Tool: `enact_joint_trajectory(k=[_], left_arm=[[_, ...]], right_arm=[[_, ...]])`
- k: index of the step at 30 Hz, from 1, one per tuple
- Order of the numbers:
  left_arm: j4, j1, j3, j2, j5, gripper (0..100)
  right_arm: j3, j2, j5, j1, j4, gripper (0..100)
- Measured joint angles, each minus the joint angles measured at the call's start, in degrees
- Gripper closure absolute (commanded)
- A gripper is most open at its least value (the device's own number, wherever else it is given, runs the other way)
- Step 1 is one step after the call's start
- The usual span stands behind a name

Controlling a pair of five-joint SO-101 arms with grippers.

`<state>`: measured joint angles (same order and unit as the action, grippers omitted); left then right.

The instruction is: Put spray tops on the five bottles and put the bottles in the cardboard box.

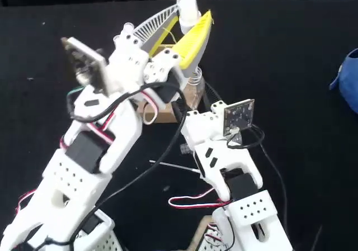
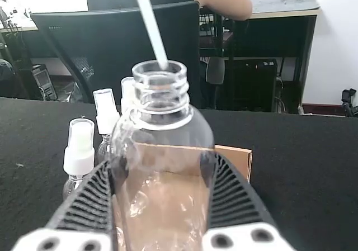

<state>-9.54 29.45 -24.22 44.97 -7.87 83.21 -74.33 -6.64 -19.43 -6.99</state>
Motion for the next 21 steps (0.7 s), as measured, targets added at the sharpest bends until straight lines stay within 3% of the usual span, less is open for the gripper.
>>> enact_joint_trajectory(k=[6, 16, 21], left_arm=[[-0.62, 0.18, 0.0, -0.35, 0.0, 97], [-17.76, 0.35, 3.87, -3.16, 0.0, 97], [-19.69, 0.7, 4.13, -4.48, 1.85, 95]], right_arm=[[0.0, 0.0, 0.0, 0.0, 0.0, 98.5], [0.0, 0.0, 0.0, 0.0, 0.0, 98.5], [0.0, 0.0, 0.0, 0.0, 0.0, 98.5]])
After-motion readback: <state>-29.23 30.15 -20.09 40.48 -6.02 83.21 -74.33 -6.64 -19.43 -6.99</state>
